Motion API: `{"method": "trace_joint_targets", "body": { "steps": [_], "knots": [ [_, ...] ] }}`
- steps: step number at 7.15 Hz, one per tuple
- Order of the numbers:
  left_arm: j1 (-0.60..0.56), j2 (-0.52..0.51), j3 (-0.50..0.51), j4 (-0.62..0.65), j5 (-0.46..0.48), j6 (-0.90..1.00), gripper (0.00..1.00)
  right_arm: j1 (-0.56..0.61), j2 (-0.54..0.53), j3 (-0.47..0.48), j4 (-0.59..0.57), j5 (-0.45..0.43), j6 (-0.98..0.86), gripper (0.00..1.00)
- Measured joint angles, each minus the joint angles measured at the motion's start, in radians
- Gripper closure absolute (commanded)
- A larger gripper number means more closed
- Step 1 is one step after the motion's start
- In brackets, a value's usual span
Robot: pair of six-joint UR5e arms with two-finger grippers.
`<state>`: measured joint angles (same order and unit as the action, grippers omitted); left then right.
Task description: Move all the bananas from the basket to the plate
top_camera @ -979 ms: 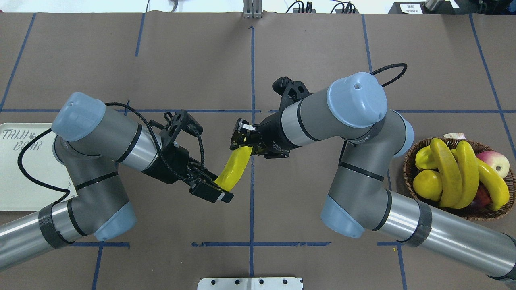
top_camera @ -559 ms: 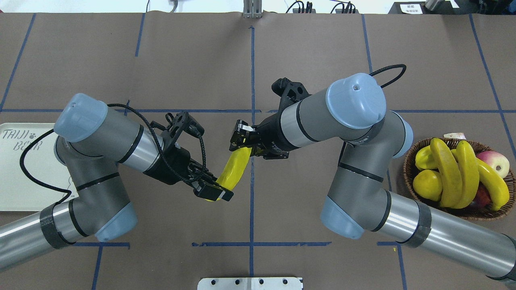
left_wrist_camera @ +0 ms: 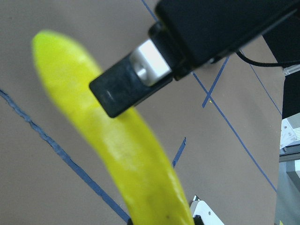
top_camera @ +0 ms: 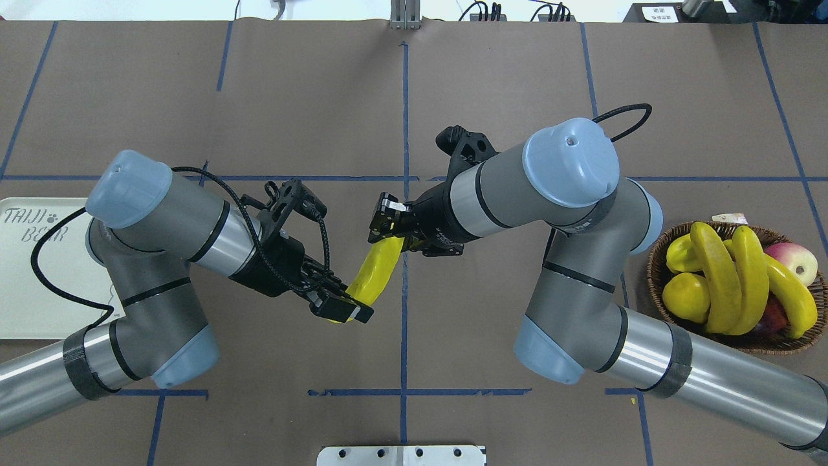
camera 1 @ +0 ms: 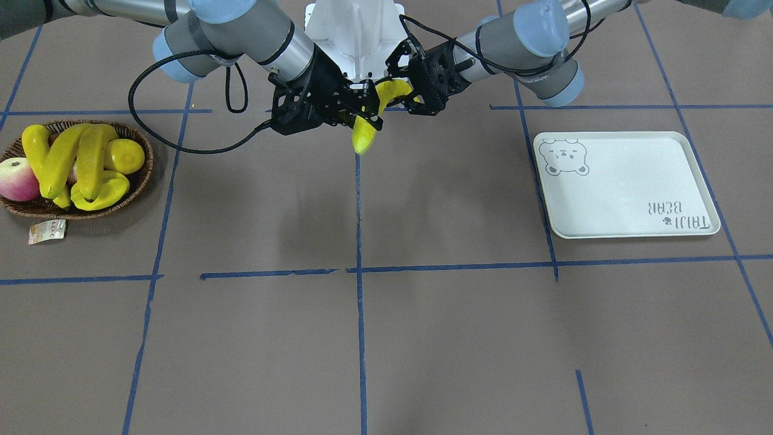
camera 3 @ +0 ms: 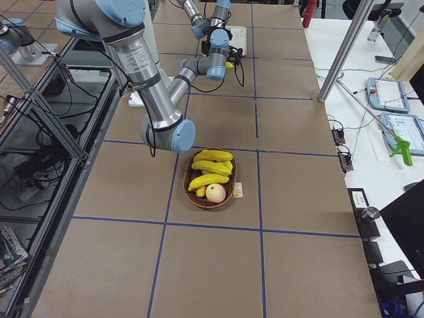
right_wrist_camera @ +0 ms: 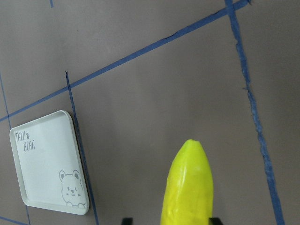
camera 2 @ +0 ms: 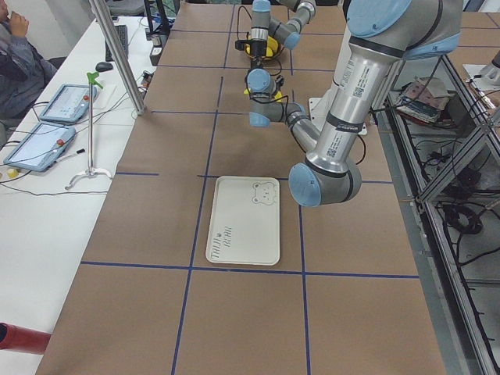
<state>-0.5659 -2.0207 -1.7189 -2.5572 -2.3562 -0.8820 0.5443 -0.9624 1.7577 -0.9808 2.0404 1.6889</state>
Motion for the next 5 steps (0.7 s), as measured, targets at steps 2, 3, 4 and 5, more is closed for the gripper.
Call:
{"method": "trace_joint_targets", "body": {
  "steps": [2, 3, 4, 5],
  "knots": [
    [-0.001, 0.0, -0.001, 0.0, 0.0, -0.003, 1.0, 0.0, 0.001, 0.0, 0.0, -0.003, 0.0, 0.0],
    [-0.001, 0.002, -0.002, 0.0, 0.0, -0.003, 1.0, 0.0, 0.002, 0.001, 0.0, -0.008, 0.0, 0.0],
    [-0.003, 0.005, -0.002, 0.001, 0.0, -0.004, 1.0, 0.001, 0.002, 0.002, 0.001, -0.011, 0.001, 0.0],
    [-0.008, 0.009, -0.003, 0.004, 0.001, -0.011, 1.0, 0.004, 0.001, 0.004, 0.0, -0.011, 0.002, 0.0]
  ]
}}
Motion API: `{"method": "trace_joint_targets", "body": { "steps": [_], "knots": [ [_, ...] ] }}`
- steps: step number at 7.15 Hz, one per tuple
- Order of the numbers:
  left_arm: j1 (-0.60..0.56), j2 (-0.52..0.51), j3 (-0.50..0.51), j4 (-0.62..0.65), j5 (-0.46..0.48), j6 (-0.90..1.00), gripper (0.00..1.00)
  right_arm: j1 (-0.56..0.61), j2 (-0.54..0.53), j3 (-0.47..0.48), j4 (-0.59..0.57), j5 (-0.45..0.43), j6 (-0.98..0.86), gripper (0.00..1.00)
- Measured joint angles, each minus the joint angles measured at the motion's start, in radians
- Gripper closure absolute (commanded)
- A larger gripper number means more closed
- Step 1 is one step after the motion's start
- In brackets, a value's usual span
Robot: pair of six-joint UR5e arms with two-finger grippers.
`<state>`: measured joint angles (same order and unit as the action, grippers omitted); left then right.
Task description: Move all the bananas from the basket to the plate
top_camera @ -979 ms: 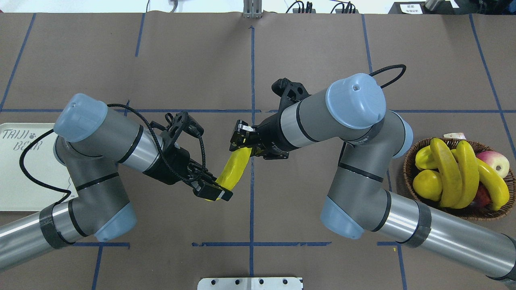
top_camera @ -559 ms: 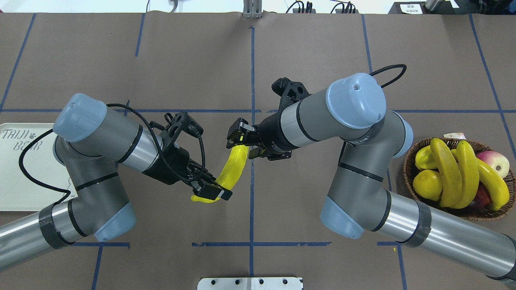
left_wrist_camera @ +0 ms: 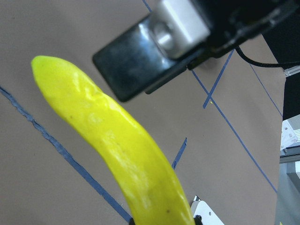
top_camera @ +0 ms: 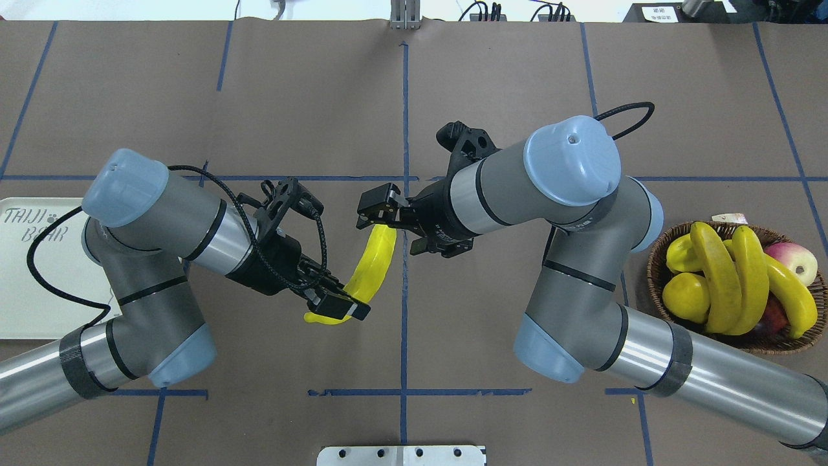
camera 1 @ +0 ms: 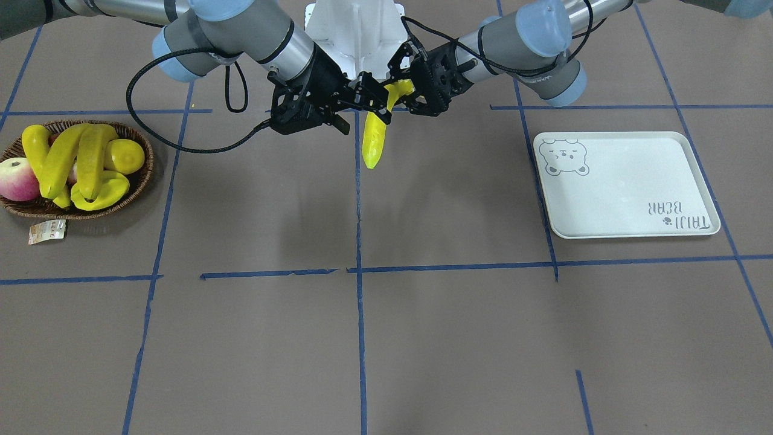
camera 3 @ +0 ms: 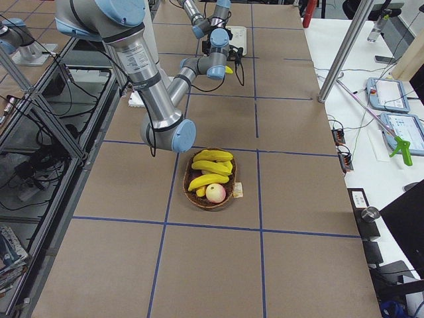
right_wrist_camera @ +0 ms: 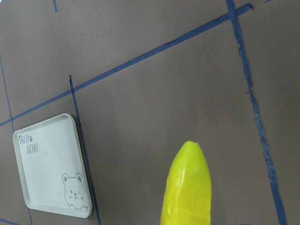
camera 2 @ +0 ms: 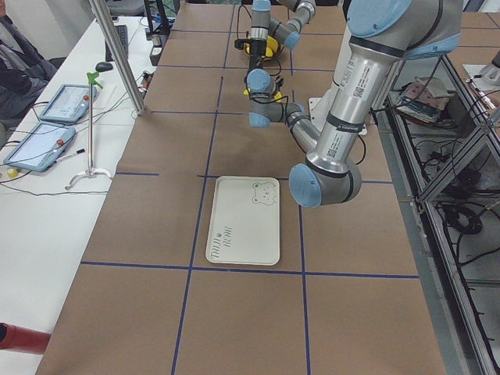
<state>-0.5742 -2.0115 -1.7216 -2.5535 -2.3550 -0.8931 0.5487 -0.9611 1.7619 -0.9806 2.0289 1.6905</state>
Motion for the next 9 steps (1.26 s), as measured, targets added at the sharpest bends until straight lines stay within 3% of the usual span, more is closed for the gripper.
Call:
{"method": "trace_joint_targets", "body": {
  "steps": [3, 5, 7, 9],
  "knots": [
    [-0.018, 0.097, -0.012, 0.031, 0.115, -0.067, 1.0, 0.024, -0.027, 0.002, -0.021, 0.009, -0.005, 0.0],
    [-0.067, 0.185, -0.024, 0.092, 0.17, -0.073, 1.0, 0.058, -0.046, 0.013, -0.108, 0.026, -0.01, 0.0],
    [-0.147, 0.264, -0.032, 0.149, 0.181, -0.07, 1.0, 0.082, -0.053, 0.055, -0.26, 0.033, -0.053, 0.0],
    [-0.233, 0.341, -0.041, 0.22, 0.184, -0.054, 1.0, 0.096, -0.059, 0.151, -0.52, 0.034, -0.206, 0.0]
  ]
}}
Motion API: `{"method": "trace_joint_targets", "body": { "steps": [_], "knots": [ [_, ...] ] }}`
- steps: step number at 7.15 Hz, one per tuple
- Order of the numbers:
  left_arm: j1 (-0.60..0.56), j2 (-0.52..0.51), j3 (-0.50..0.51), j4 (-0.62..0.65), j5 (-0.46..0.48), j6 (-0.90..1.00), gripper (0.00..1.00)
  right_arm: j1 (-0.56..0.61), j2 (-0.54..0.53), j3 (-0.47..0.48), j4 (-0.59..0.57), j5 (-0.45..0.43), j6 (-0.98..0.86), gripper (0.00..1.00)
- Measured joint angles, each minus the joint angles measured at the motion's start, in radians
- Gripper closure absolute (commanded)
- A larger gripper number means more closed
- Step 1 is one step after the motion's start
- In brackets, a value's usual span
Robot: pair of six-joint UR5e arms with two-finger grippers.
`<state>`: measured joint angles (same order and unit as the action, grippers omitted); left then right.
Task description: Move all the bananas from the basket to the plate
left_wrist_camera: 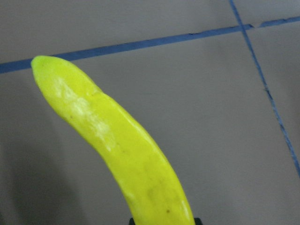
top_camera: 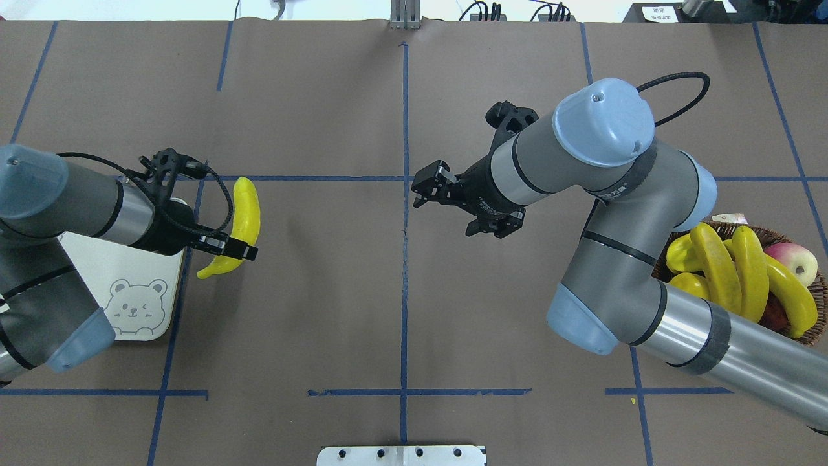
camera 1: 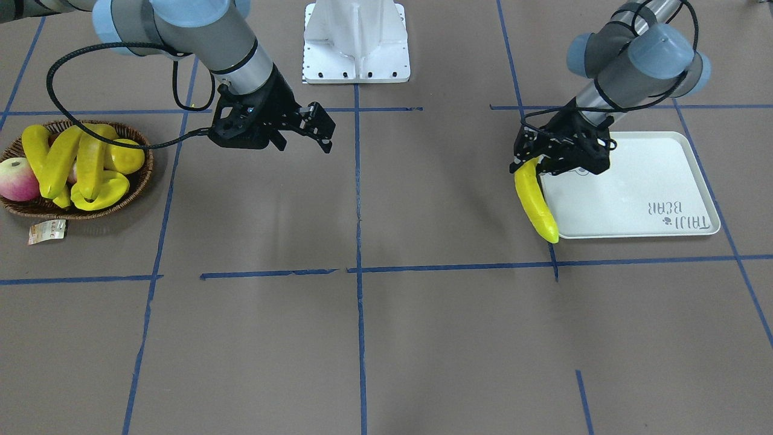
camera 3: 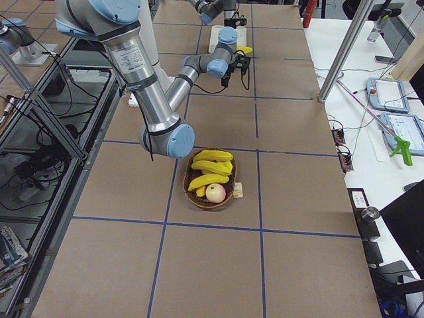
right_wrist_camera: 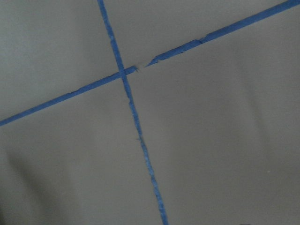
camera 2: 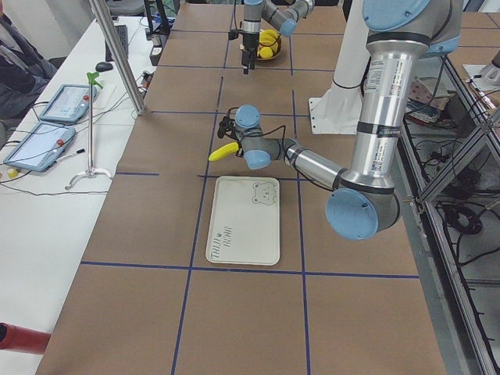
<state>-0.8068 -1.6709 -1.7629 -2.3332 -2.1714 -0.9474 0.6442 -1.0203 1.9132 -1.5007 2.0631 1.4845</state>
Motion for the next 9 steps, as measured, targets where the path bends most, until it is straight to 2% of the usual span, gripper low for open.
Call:
{"method": "trace_joint_targets", "body": {
  "steps": [2, 4, 5, 7, 9],
  "knots": [
    [-0.117, 0.093, -0.017, 0.11, 0.002, 0.114, 1.0, 0.017, -0.029, 0.069, -0.143, 0.0, -0.119, 0.0],
    [-0.237, 0.21, -0.024, 0.189, 0.008, 0.253, 1.0, 0.02, -0.044, 0.084, -0.167, -0.001, -0.146, 0.0],
    [-0.261, 0.263, -0.022, 0.202, 0.045, 0.277, 1.0, 0.019, -0.045, 0.086, -0.169, -0.001, -0.149, 0.0],
    [-0.271, 0.315, 0.0, 0.183, 0.125, 0.285, 1.0, 0.016, -0.046, 0.087, -0.17, -0.003, -0.149, 0.0],
    [-0.267, 0.323, 0.036, 0.095, 0.136, 0.232, 0.98, 0.015, -0.046, 0.088, -0.169, -0.007, -0.149, 0.0]
  ]
}}
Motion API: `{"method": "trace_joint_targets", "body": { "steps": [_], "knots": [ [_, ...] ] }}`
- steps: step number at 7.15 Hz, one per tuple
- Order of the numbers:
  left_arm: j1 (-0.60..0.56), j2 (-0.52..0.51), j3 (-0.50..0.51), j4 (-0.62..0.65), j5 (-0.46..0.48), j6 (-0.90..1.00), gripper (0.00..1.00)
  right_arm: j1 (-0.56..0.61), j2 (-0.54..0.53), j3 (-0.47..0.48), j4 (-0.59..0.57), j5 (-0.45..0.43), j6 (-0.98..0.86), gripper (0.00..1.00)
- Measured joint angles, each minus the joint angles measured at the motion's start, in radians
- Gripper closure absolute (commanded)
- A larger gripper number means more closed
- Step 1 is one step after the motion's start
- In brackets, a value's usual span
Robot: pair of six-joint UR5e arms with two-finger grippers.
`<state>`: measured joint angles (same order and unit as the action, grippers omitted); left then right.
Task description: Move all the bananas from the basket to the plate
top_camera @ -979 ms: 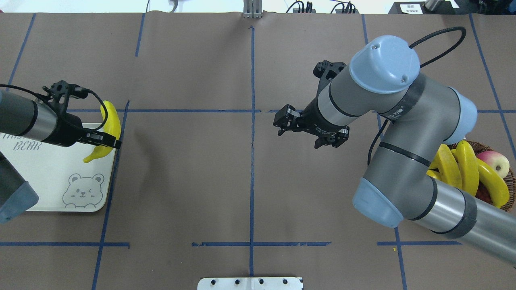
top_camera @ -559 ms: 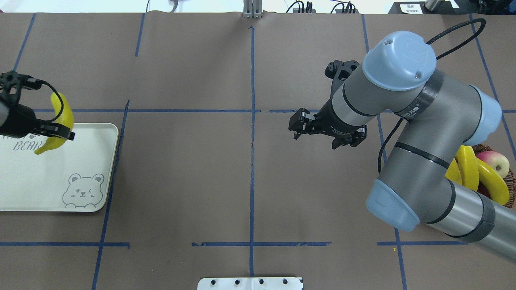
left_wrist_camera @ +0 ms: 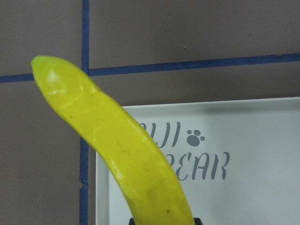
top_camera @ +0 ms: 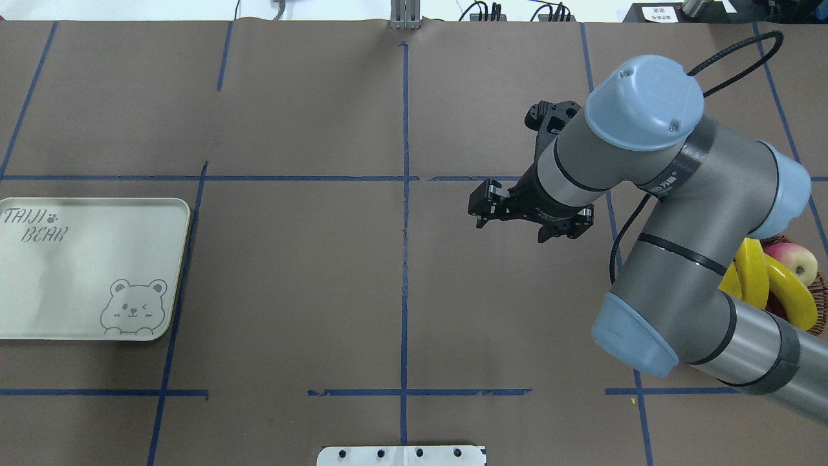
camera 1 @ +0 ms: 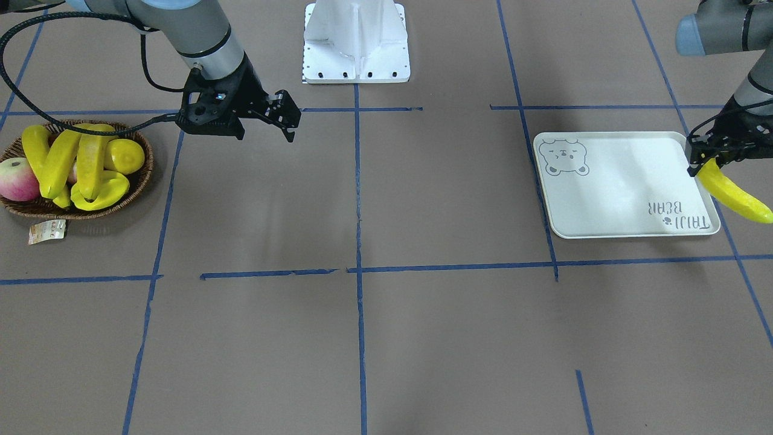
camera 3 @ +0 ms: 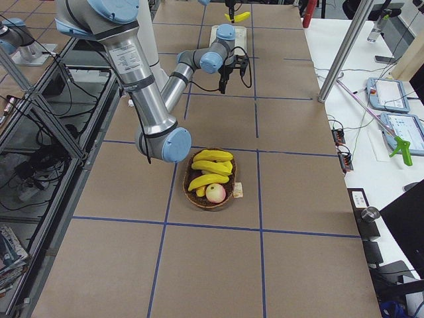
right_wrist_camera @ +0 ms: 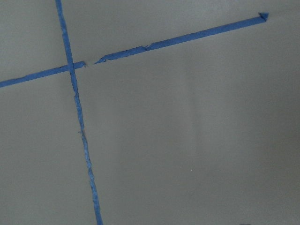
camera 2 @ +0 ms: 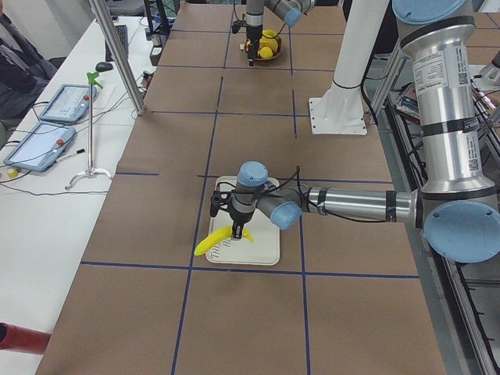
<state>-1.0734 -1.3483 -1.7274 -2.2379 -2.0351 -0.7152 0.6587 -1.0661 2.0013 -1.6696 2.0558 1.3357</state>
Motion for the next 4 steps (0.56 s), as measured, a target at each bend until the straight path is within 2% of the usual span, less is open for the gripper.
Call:
{"method": "trace_joint_targets", "body": {
  "steps": [2, 4],
  "knots": [
    [0.022, 0.0, 0.044, -0.092, -0.009, -0.044, 0.94, -0.001, -0.001, 0.0, 0.0, -0.003, 0.0, 0.0],
    [0.069, 0.0, 0.079, -0.136, -0.02, -0.047, 0.72, -0.002, -0.001, -0.001, 0.001, -0.006, 0.0, 0.0]
  ]
}}
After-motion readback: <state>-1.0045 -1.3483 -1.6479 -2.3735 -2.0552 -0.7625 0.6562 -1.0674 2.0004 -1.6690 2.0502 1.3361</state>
